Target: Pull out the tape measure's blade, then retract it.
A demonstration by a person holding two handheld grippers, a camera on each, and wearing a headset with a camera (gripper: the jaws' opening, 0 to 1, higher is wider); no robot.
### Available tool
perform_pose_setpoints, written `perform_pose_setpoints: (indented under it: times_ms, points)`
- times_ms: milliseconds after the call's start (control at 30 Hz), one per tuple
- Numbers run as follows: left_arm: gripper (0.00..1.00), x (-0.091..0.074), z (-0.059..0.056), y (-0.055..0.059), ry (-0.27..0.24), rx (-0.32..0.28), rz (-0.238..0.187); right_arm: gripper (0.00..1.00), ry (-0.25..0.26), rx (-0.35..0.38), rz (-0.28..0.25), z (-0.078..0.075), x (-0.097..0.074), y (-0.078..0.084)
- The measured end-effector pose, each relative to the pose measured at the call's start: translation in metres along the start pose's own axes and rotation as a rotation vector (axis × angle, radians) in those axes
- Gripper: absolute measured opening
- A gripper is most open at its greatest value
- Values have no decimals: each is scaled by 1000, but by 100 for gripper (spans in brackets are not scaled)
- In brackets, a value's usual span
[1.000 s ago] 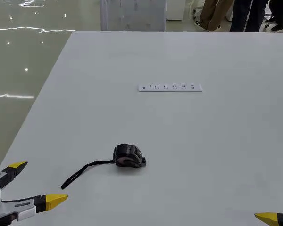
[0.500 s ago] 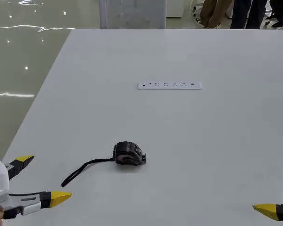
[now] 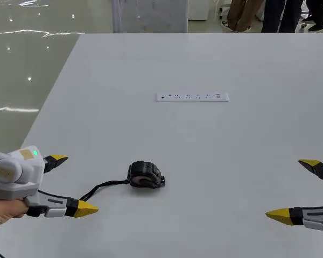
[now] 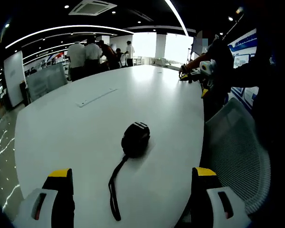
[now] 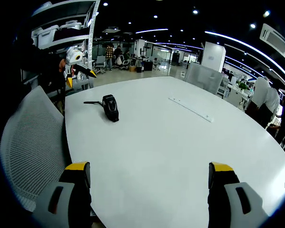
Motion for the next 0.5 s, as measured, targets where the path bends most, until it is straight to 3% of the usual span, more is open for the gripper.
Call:
perform_pose_setpoints:
  times_ms: [200, 433, 500]
  points:
    - [100, 23, 2, -9, 73, 113, 112, 100, -46, -30, 8, 6, 21, -9]
    - [100, 54, 1, -37, 154, 183, 131, 100, -125, -95, 12, 16, 58, -24]
    - [100, 64, -2, -43, 196, 197, 133, 100, -171, -137, 22, 22, 69, -28]
Point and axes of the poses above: the centre of the closed fingertips' face, and the gripper's own axes: x roughly forward along the fingers, z roughly to its left, y roughly out of its underside, the point moved 4 cm from there along -x, roughly backward along the fingers, and after that the axes turned 4 degrees about -z, right-handed, at the moved point
